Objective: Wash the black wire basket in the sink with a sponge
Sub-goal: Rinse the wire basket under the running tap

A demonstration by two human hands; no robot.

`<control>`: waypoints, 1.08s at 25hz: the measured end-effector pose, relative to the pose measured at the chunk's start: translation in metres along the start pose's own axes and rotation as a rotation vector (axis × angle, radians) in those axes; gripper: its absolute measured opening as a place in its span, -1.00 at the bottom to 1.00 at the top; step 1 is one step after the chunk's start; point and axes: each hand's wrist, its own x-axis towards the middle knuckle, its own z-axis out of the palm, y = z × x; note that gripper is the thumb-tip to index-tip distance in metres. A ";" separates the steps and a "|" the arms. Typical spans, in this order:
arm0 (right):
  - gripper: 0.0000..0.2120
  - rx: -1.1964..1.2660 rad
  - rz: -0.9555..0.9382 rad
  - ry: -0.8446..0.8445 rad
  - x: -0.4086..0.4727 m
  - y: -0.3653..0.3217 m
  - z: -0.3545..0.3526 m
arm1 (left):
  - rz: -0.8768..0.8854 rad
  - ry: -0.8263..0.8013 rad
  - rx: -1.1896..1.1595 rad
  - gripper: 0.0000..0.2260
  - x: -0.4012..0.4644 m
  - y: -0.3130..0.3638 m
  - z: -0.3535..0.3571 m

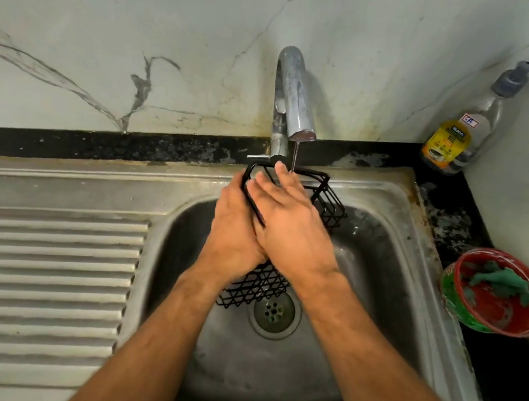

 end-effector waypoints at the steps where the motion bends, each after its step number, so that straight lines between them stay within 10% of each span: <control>1: -0.54 0.054 -0.039 -0.023 -0.002 0.004 0.000 | -0.010 0.019 -0.016 -0.02 0.000 0.000 0.000; 6: -0.33 0.582 0.062 -0.463 0.002 0.026 -0.023 | -0.177 0.055 -0.197 -0.27 -0.020 0.001 0.009; 9: -0.41 0.458 0.156 -0.601 0.008 0.038 -0.026 | -0.169 0.051 -0.236 -0.23 -0.023 0.003 0.012; 21: -0.75 0.443 0.113 0.110 0.001 0.040 -0.001 | -0.209 0.016 -0.171 -0.22 -0.018 0.007 0.012; 27: -0.37 0.384 0.148 -0.288 -0.003 0.024 -0.010 | -0.195 0.099 -0.340 -0.11 -0.012 0.001 0.011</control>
